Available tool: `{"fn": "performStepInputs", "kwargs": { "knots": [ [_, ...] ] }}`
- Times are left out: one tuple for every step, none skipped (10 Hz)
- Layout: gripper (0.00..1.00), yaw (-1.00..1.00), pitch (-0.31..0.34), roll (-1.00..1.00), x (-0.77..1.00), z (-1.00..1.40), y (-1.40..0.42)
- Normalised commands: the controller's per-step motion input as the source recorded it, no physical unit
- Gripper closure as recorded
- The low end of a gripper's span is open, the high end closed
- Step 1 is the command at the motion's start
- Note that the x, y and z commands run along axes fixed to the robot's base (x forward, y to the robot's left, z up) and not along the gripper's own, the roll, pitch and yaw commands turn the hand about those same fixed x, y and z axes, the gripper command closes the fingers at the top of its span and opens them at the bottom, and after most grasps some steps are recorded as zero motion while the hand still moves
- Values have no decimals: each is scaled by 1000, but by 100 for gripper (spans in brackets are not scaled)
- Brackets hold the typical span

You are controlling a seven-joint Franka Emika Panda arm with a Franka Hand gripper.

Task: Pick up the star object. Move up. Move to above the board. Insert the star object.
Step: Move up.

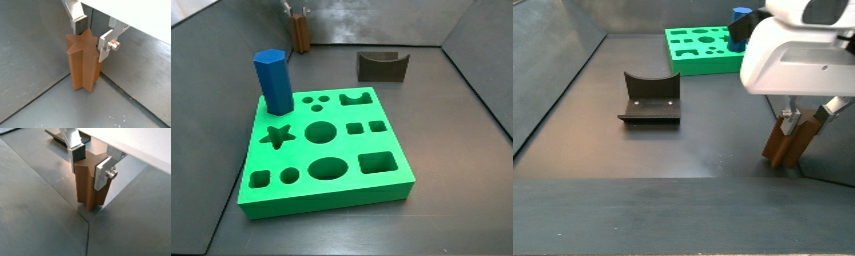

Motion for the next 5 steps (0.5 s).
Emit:
{"fn": "performStepInputs", "kwargs": {
  "knots": [
    [100,0,0,0,0,833,0],
    [100,-24,16,14,20,784,-23],
    [100,-23,52,39,-10,671,-9],
    [100,-19,66,54,-16,608,-5],
    [100,-1,96,83,-24,458,-6]
  ]
}}
